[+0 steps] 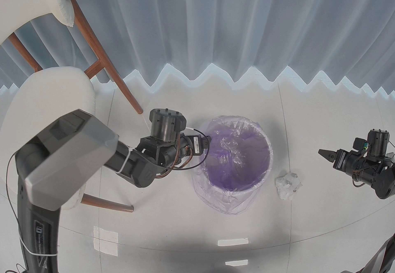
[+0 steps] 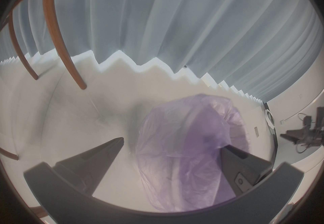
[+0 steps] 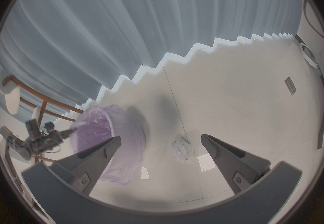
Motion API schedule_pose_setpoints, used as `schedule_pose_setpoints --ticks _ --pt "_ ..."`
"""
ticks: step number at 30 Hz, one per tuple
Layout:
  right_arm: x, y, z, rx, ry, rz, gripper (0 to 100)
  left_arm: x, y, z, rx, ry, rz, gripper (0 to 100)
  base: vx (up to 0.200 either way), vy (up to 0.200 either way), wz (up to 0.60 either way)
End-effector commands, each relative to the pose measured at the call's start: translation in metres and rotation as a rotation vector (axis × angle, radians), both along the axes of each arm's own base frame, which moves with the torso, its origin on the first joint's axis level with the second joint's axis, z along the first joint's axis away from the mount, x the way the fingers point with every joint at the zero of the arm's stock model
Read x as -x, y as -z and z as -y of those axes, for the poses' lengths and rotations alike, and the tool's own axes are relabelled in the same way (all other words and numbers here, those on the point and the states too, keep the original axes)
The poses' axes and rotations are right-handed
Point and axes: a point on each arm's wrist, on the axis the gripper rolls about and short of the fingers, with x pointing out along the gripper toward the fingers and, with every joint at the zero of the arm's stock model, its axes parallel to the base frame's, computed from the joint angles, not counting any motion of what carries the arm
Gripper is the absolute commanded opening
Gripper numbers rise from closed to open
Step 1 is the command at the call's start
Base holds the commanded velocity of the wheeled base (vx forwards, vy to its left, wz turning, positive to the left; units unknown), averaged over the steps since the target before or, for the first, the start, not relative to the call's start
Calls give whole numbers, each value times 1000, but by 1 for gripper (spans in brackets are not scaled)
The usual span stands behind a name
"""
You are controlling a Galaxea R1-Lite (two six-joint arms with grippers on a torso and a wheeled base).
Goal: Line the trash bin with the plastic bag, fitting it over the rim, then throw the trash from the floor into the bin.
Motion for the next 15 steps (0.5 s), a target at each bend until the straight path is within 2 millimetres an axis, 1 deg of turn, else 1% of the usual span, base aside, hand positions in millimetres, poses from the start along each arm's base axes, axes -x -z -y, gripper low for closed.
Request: schedule_pose_setpoints --ticks 1,2,6,7,8,9,10,13,14,15 --pt "-14 29 9 47 -9 -85 100 68 -81 -15 46 54 75 100 0 0 0" --pt "-16 37 11 55 -7 -109 100 85 -93 -22 51 65 82 100 0 0 0" --pt "-27 57 16 93 -23 -148 100 132 -122 -55 68 63 119 100 0 0 0" --pt "-31 60 17 101 -28 -150 100 142 -130 -65 75 58 143 100 0 0 0" --pt "-31 60 17 101 -28 -150 100 142 -130 -65 75 58 143 100 0 0 0" --pt "-37 69 19 106 -32 -164 100 160 -147 -83 89 41 200 100 0 0 0" --pt "-42 74 19 107 -33 -170 100 167 -154 -94 100 25 224 100 0 0 0" --pt "-59 88 22 117 -39 -180 100 185 -163 -121 112 -28 266 100 0 0 0" --pt "-62 91 22 122 -41 -183 100 188 -164 -126 112 -42 271 100 0 0 0" --pt "-70 97 23 132 -50 -185 100 194 -162 -138 108 -76 273 100 0 0 0"
